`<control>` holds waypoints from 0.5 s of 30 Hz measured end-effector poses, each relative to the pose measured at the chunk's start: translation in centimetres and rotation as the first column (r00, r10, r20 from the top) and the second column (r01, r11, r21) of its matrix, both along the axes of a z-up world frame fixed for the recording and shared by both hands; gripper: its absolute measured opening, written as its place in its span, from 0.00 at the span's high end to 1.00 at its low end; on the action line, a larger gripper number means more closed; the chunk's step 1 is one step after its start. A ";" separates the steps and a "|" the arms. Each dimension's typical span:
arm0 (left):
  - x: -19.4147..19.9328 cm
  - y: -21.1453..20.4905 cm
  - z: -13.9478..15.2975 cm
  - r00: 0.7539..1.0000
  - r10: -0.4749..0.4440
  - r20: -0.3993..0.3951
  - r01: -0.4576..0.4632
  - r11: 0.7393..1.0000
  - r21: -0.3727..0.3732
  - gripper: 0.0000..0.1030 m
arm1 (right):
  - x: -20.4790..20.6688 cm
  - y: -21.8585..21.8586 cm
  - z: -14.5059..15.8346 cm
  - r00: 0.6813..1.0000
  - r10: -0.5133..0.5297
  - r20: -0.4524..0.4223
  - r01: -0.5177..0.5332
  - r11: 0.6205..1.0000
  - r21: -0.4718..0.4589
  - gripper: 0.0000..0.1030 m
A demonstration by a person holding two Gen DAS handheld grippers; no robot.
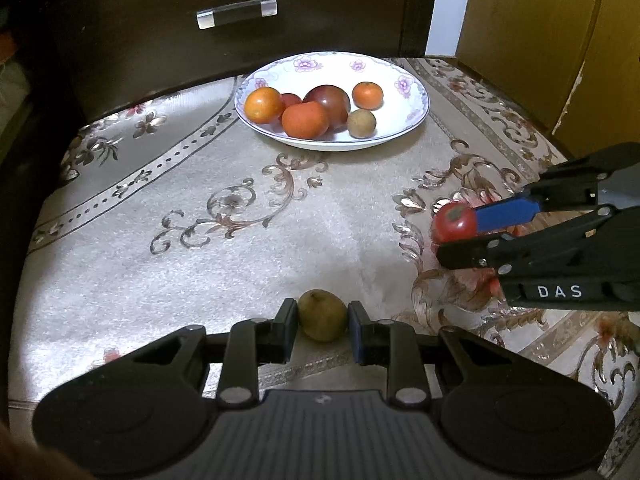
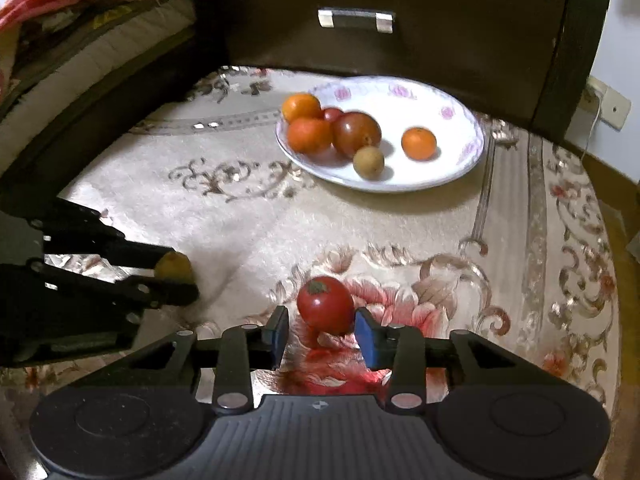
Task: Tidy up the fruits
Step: 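Lift the brown fruit and red tomato off the cloth with both grippers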
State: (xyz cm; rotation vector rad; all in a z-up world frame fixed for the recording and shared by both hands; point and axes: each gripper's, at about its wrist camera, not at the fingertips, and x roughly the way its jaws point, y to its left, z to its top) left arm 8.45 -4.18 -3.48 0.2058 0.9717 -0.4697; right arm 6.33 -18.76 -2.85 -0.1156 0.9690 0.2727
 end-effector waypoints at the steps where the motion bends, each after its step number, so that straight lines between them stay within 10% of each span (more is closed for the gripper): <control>1: 0.0 0.0 0.0 1.000 0.000 0.001 0.000 1.000 0.000 0.68 | -0.1 0.0 0.0 1.000 0.003 0.011 -0.003 1.000 0.001 0.68; 15: 0.1 0.1 0.0 1.000 0.003 -0.004 -0.003 1.000 -0.007 0.68 | 1.6 0.4 0.6 0.999 0.020 0.031 -0.022 0.998 0.056 0.64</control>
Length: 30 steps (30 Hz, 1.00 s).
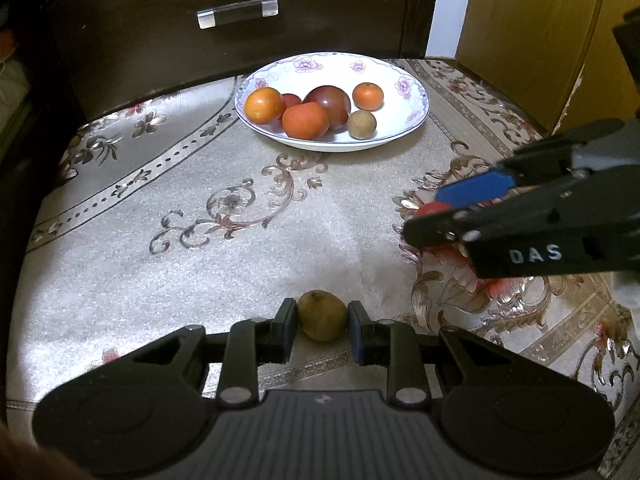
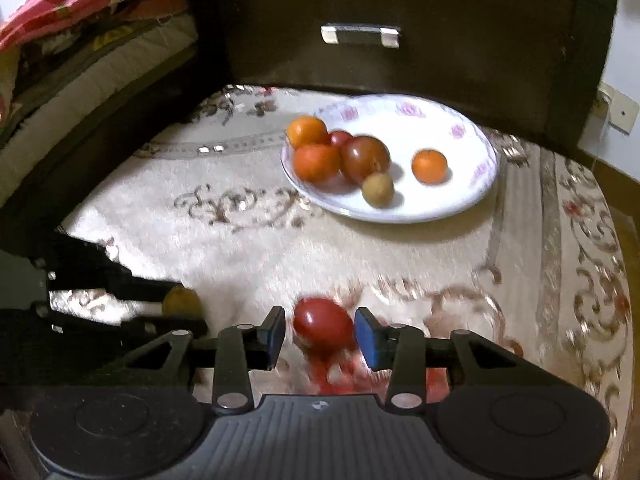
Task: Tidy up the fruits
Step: 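Lift the brown fruit and red tomato off the cloth with both grippers, then carry the brown fruit and red tomato into the white bowl and open both grippers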
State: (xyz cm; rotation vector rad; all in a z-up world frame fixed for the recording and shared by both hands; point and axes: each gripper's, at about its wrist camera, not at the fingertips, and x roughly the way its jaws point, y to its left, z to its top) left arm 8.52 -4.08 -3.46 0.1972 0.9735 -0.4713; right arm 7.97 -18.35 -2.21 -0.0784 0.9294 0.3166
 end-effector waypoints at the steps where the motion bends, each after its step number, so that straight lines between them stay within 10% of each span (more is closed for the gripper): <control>1: 0.0 0.0 0.0 1.000 0.000 0.000 0.000 1.000 -0.001 0.68 | 0.3 0.2 0.0 1.000 0.009 0.002 -0.009 1.000 -0.002 0.64; 30: 1.5 -0.5 1.9 0.999 0.020 0.037 -0.019 0.999 -0.036 0.68 | -0.5 0.1 1.4 1.000 0.010 -0.009 -0.010 1.000 0.006 0.71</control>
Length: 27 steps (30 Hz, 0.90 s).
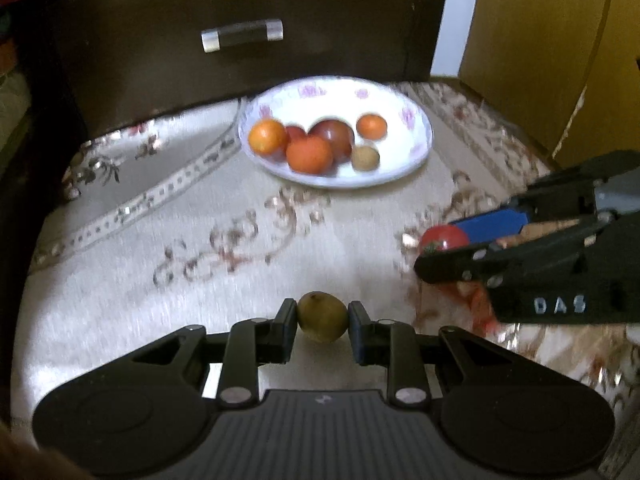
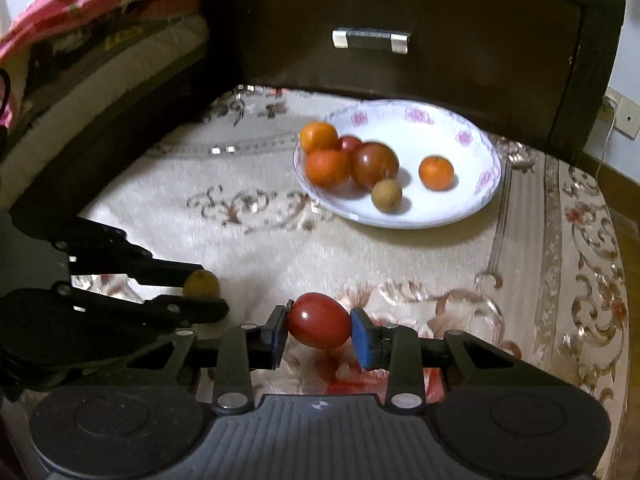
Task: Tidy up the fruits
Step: 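Carry the brown fruit and red tomato into the white bowl and open both grippers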
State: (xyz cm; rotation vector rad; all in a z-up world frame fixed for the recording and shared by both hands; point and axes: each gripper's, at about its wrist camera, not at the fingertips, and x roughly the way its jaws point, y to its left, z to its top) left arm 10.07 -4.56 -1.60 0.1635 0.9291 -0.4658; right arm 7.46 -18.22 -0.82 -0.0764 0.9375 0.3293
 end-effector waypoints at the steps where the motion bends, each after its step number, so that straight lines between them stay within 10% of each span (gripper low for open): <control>1: 0.4 -0.1 0.4 1.000 0.003 0.011 -0.003 1.000 -0.005 0.68 | 0.1 0.0 0.2 1.000 -0.005 0.006 0.004 1.000 0.005 0.71; 27: 10.6 -4.9 1.9 0.991 0.022 0.134 -0.023 1.000 0.008 0.69 | 9.6 -4.6 1.0 0.979 -0.192 0.069 0.185 0.977 0.102 0.69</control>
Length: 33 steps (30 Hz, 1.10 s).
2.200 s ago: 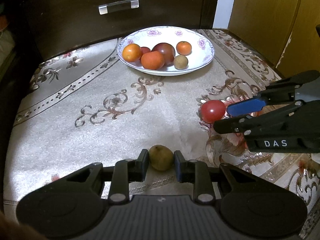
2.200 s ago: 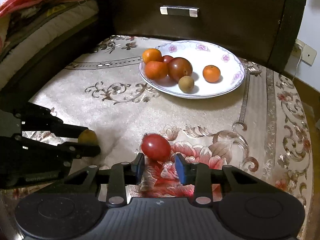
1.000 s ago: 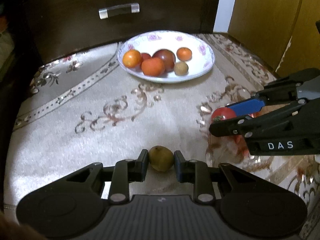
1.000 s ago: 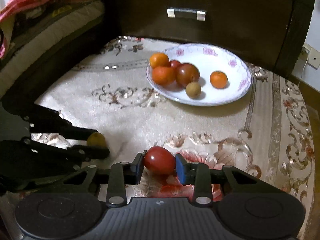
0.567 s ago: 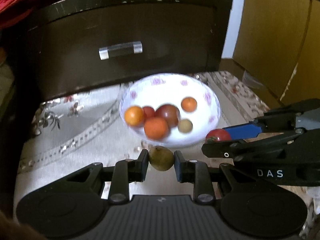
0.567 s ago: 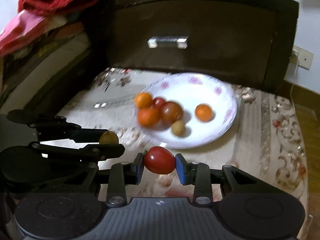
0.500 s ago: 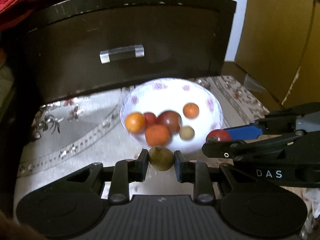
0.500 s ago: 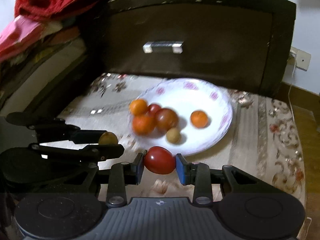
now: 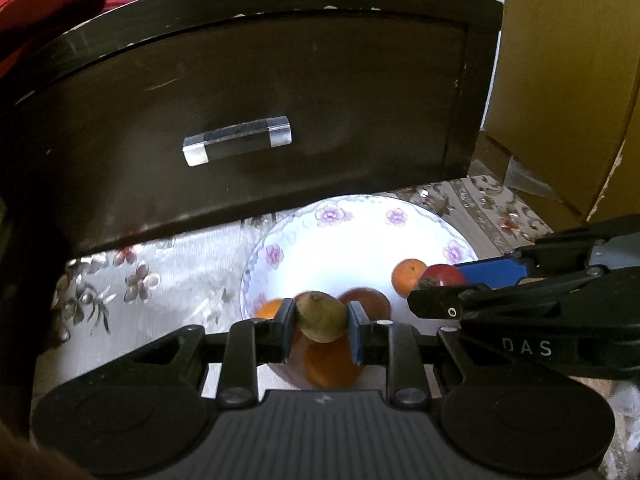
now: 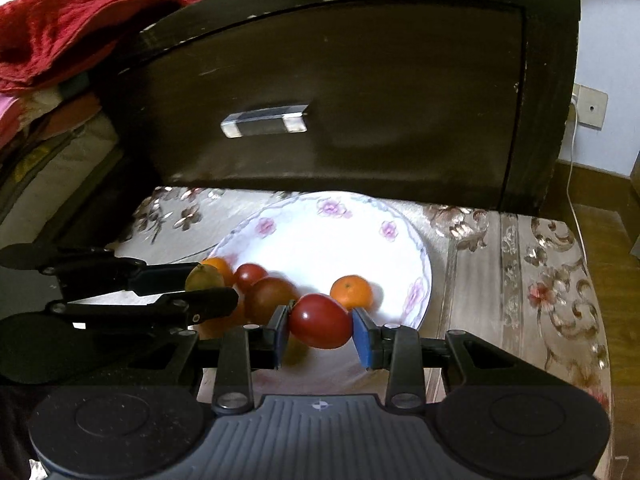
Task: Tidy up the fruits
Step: 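Carry the brown fruit and red tomato into the white bowl and open both grippers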
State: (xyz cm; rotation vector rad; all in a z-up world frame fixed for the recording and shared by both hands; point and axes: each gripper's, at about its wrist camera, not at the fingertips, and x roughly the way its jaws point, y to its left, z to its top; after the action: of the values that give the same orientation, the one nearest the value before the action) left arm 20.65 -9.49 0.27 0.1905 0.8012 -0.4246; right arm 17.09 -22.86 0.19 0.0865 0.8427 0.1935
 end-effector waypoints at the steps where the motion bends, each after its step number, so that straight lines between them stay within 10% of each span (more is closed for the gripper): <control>1: 0.2 -0.1 -0.1 1.000 -0.005 0.006 0.004 1.000 0.005 0.69 | 0.3 -0.1 -0.2 1.000 -0.001 0.001 0.001 1.000 -0.001 0.69; 33: 1.5 -0.2 0.4 1.000 0.006 0.015 -0.006 1.000 -0.010 0.65 | 1.9 -1.3 -0.5 0.998 -0.065 0.023 0.064 0.997 0.048 0.63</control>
State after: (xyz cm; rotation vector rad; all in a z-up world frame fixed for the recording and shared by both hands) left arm 22.19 -9.64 0.71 0.1815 0.7842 -0.4208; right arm 18.98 -24.18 -0.28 0.1553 0.8100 0.1537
